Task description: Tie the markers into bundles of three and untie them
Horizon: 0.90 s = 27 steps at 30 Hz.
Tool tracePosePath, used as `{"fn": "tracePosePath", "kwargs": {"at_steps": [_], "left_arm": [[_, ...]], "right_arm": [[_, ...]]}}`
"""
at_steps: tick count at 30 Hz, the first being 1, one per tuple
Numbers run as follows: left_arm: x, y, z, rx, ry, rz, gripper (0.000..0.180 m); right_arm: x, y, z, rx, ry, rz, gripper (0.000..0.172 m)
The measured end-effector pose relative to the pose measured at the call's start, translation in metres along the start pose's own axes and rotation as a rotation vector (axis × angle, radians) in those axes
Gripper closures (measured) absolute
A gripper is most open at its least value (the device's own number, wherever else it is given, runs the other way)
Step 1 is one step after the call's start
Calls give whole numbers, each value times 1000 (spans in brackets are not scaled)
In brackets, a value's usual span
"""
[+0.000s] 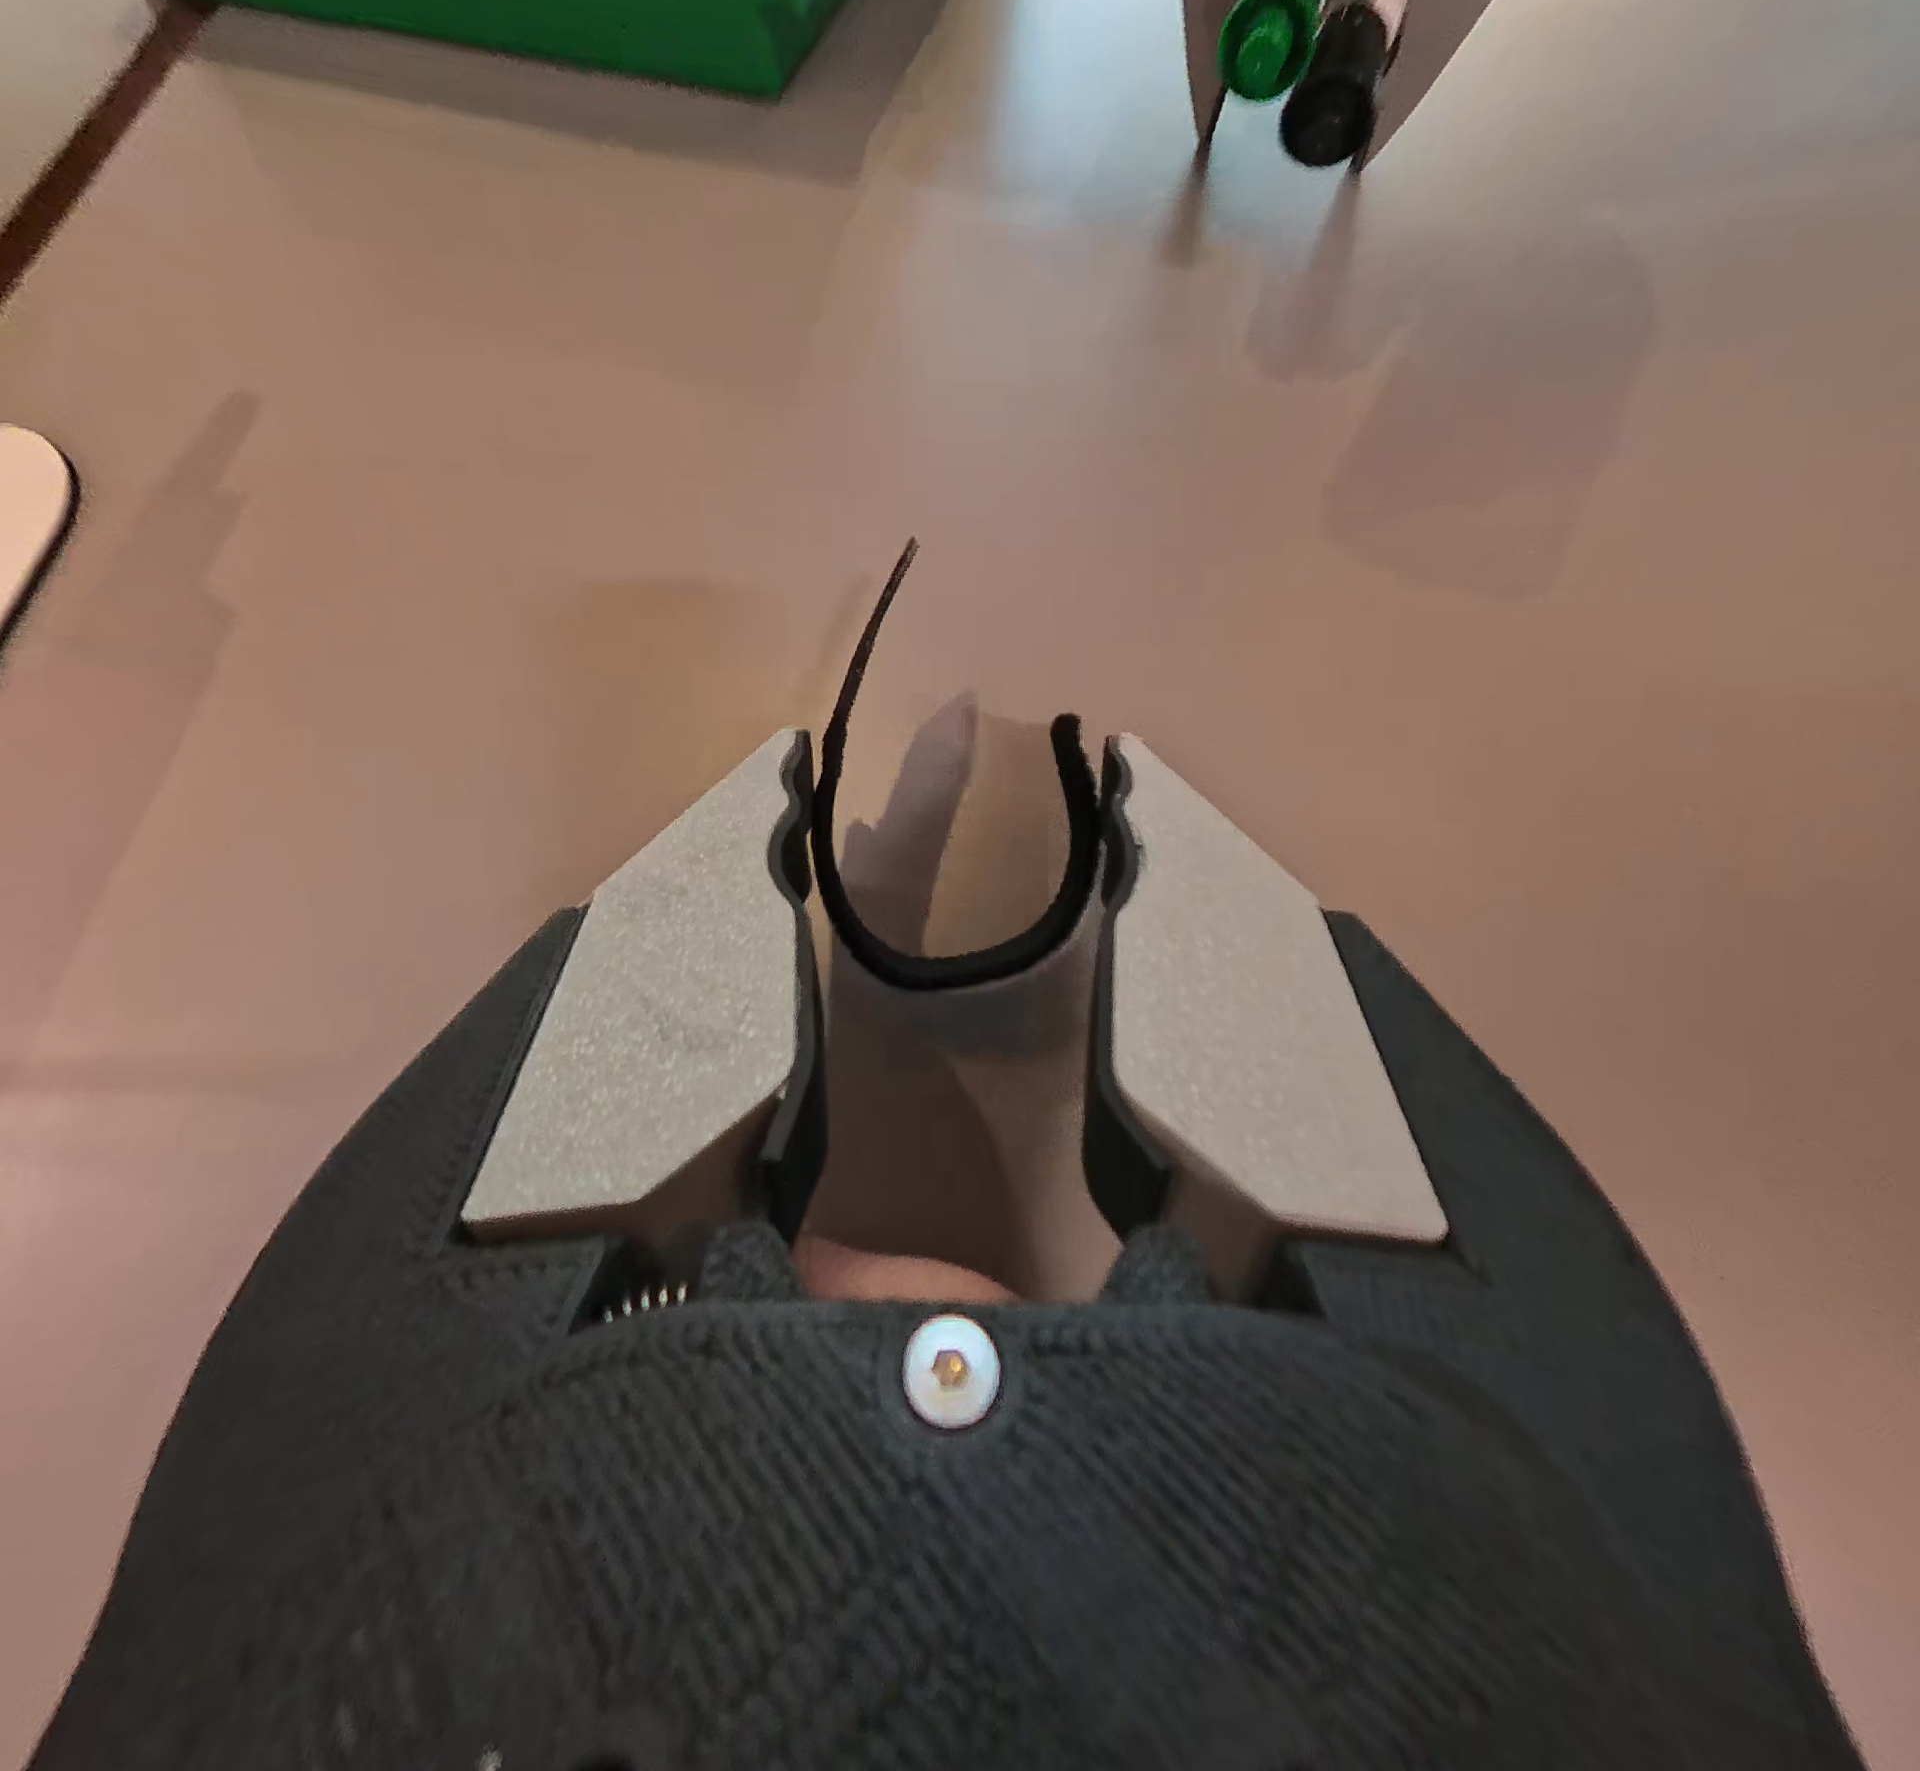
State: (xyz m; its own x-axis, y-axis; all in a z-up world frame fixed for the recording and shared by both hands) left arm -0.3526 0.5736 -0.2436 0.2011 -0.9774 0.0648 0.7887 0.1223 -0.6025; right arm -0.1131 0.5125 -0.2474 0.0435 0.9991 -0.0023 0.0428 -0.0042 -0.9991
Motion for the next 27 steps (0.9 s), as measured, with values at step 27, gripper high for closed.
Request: {"fn": "tracePosePath", "kwargs": {"at_steps": [27], "left_arm": [[71, 16, 68, 620, 106, -149, 122]], "right_arm": [[-12, -61, 37, 74, -203, -61, 135]]}}
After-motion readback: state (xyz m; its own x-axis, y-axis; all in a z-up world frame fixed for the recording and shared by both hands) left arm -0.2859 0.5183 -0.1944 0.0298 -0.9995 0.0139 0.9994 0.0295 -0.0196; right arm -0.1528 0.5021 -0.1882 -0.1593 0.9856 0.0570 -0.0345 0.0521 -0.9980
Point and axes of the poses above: each gripper's, where its closed fingertips meet, y out along the fingers, z out of its top, x = y × z across the jaws, the point moved 6 cm from there along -y, back along the fingers, and after that the axes turned 9 degrees about -y, right-handed, at the moved point
